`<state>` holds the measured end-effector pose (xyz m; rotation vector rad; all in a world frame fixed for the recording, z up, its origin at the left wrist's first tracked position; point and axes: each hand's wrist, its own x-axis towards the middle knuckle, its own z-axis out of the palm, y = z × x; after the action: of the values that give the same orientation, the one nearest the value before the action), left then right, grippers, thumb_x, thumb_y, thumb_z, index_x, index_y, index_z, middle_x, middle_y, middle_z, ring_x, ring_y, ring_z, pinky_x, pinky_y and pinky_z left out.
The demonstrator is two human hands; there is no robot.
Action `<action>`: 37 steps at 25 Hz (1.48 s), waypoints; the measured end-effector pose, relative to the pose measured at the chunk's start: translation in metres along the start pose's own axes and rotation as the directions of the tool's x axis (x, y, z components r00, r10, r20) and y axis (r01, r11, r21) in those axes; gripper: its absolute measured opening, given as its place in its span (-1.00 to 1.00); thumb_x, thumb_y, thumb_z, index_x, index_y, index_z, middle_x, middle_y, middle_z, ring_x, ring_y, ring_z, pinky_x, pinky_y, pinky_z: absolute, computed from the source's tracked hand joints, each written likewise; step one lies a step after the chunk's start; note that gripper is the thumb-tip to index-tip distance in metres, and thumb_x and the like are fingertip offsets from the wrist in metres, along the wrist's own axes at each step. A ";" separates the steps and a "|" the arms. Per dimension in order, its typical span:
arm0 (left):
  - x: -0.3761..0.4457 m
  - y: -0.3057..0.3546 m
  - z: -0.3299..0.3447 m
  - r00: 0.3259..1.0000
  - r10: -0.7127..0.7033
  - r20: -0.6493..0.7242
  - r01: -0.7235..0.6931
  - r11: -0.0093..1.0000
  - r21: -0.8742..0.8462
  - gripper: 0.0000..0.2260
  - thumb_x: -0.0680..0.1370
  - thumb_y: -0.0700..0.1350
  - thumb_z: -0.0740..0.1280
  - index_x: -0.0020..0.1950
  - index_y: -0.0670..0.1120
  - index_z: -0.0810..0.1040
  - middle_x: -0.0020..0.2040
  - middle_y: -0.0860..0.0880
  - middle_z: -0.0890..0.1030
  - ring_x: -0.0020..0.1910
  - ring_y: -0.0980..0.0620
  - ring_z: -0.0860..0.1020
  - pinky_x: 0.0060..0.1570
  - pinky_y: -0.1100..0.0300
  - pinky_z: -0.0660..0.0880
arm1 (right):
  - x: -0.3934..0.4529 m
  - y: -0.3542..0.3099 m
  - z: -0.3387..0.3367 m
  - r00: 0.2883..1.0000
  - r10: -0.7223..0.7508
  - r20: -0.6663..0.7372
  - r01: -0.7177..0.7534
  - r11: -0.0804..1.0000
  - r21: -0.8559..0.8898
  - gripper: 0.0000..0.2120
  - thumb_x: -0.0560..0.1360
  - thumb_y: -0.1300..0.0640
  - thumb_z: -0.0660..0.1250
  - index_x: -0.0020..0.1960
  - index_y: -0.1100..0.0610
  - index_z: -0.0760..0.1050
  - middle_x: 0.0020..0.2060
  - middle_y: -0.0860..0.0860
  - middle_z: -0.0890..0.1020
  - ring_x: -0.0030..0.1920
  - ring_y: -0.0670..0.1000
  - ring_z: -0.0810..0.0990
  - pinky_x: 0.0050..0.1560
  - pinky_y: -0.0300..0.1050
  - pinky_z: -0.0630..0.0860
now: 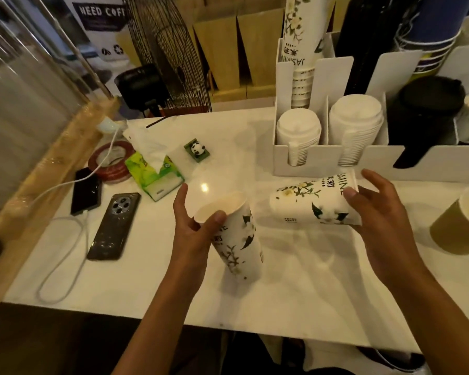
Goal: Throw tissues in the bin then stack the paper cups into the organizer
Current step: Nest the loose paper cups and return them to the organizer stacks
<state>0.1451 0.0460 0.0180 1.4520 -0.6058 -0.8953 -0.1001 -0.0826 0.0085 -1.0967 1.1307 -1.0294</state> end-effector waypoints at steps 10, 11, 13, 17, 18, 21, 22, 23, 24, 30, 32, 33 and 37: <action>-0.011 -0.004 0.009 0.984 0.175 0.032 -0.173 0.900 0.401 -0.18 0.06 0.18 0.60 0.28 0.17 0.42 0.20 0.21 0.60 0.17 0.20 0.57 0.01 0.37 0.53 | 0.000 -0.007 0.002 0.996 0.007 -0.089 0.009 0.984 0.177 -0.62 0.60 0.08 0.27 0.41 -0.06 0.40 -0.06 -0.21 0.69 0.00 -0.07 0.70 0.01 -0.07 0.66; -0.010 -0.005 0.009 0.982 0.184 0.049 -0.188 0.887 0.423 -0.21 0.08 0.20 0.60 0.27 0.16 0.44 0.22 0.25 0.59 0.19 0.22 0.55 0.04 0.38 0.52 | 0.001 -0.009 0.003 0.996 0.004 -0.085 0.013 0.982 0.188 -0.63 0.60 0.10 0.24 0.40 -0.05 0.41 -0.02 -0.18 0.67 0.01 -0.06 0.69 -0.07 -0.14 0.67; -0.010 -0.010 0.008 0.977 0.198 0.072 -0.209 0.854 0.477 -0.23 0.14 0.30 0.57 0.30 0.20 0.44 0.24 0.29 0.55 0.21 0.27 0.51 0.08 0.42 0.49 | 0.003 -0.013 0.003 0.997 -0.014 -0.079 0.027 0.984 0.177 -0.64 0.62 0.16 0.19 0.40 -0.04 0.40 0.05 -0.14 0.61 -0.01 -0.10 0.69 -0.18 -0.23 0.64; -0.012 -0.023 0.005 0.978 0.194 0.075 -0.197 0.747 0.636 -0.08 0.21 0.58 0.29 0.49 0.23 0.26 0.39 0.22 0.47 0.28 0.20 0.49 0.23 0.23 0.48 | 0.008 -0.017 0.008 0.995 -0.065 -0.079 0.073 0.992 0.105 -0.66 0.61 0.15 0.15 0.24 -0.23 0.47 0.11 -0.17 0.57 0.09 -0.03 0.63 -0.12 -0.15 0.64; -0.012 -0.024 0.005 0.979 0.190 0.070 -0.187 0.717 0.672 -0.06 0.21 0.60 0.27 0.50 0.22 0.20 0.38 0.19 0.48 0.24 0.16 0.50 0.20 0.18 0.50 | 0.008 -0.018 0.011 0.995 -0.071 -0.069 0.078 0.992 0.097 -0.67 0.59 0.11 0.17 0.16 -0.31 0.49 0.13 -0.17 0.57 0.14 0.01 0.61 -0.07 -0.07 0.64; -0.011 -0.023 0.006 0.976 0.206 0.073 -0.195 0.671 0.715 -0.17 0.17 0.47 0.39 0.31 0.19 0.16 0.06 0.22 0.54 -0.08 0.15 0.59 -0.11 0.20 0.57 | 0.011 -0.023 0.019 0.995 -0.081 -0.060 0.086 0.993 0.084 -0.73 0.49 -0.03 0.19 0.03 -0.34 0.55 0.12 -0.11 0.62 0.12 0.01 0.63 -0.04 0.01 0.63; -0.010 -0.023 0.007 0.973 0.214 0.092 -0.212 0.656 0.724 -0.24 0.18 0.42 0.41 0.22 0.22 0.13 -0.06 0.25 0.53 -0.18 0.19 0.59 -0.21 0.24 0.55 | 0.012 -0.024 0.021 0.994 -0.089 -0.064 0.094 0.992 0.082 -0.76 0.50 -0.06 0.19 0.03 -0.32 0.56 0.11 -0.10 0.64 0.10 0.00 0.65 -0.08 -0.04 0.64; -0.009 -0.023 0.007 0.971 0.211 0.111 -0.224 0.651 0.725 -0.29 0.19 0.38 0.43 0.16 0.26 0.11 -0.13 0.26 0.53 -0.23 0.22 0.59 -0.27 0.28 0.53 | 0.013 -0.025 0.023 0.992 -0.103 -0.072 0.108 0.992 0.070 -0.80 0.55 -0.08 0.19 0.03 -0.29 0.57 0.08 -0.10 0.66 0.08 -0.02 0.67 -0.12 -0.10 0.63; -0.008 -0.024 0.006 0.971 0.202 0.127 -0.230 0.656 0.719 -0.32 0.19 0.35 0.46 0.12 0.29 0.12 -0.14 0.27 0.54 -0.23 0.25 0.59 -0.29 0.30 0.52 | 0.014 -0.026 0.025 0.989 -0.122 -0.081 0.126 0.991 0.048 -0.81 0.60 -0.08 0.18 0.04 -0.27 0.56 0.05 -0.12 0.67 0.05 -0.04 0.68 -0.18 -0.17 0.63; -0.002 -0.035 -0.009 0.945 0.256 0.203 -0.324 0.657 0.681 -0.30 0.30 0.36 0.48 0.40 0.31 0.37 0.18 0.31 0.58 0.12 0.31 0.57 0.03 0.27 0.57 | 0.016 -0.024 0.034 0.986 -0.160 -0.055 0.161 0.987 0.005 -0.73 0.40 -0.30 0.34 0.07 -0.29 0.56 -0.01 -0.21 0.68 0.04 -0.08 0.69 -0.15 -0.07 0.69; -0.003 -0.038 -0.011 0.944 0.265 0.196 -0.325 0.658 0.679 -0.28 0.30 0.38 0.46 0.43 0.29 0.38 0.19 0.31 0.58 0.12 0.30 0.57 0.05 0.28 0.56 | 0.016 -0.021 0.037 0.984 -0.179 -0.013 0.179 0.984 0.005 -0.77 0.48 -0.15 0.35 0.13 -0.27 0.57 0.02 -0.23 0.67 0.08 -0.07 0.67 -0.08 -0.01 0.68; -0.003 -0.038 -0.011 0.946 0.264 0.189 -0.320 0.662 0.678 -0.26 0.29 0.40 0.45 0.43 0.26 0.38 0.17 0.32 0.59 0.10 0.30 0.58 0.04 0.29 0.57 | 0.016 -0.020 0.038 0.981 -0.192 0.007 0.192 0.981 0.002 -0.78 0.53 -0.05 0.33 0.15 -0.26 0.57 0.04 -0.22 0.67 0.11 -0.06 0.66 -0.05 0.02 0.68; -0.001 -0.037 -0.012 0.957 0.251 0.145 -0.283 0.696 0.660 -0.24 0.24 0.50 0.39 0.35 0.19 0.41 0.05 0.31 0.61 -0.02 0.29 0.62 -0.09 0.23 0.63 | 0.016 -0.015 0.049 0.975 -0.200 0.100 0.204 0.979 -0.027 -0.67 0.45 -0.05 0.29 0.20 -0.19 0.58 0.07 -0.22 0.67 0.09 -0.08 0.66 -0.06 -0.02 0.67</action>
<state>0.1490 0.0576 -0.0192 1.9251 -1.2397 -0.4753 -0.0507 -0.0944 0.0245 -1.2983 0.9782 -1.1034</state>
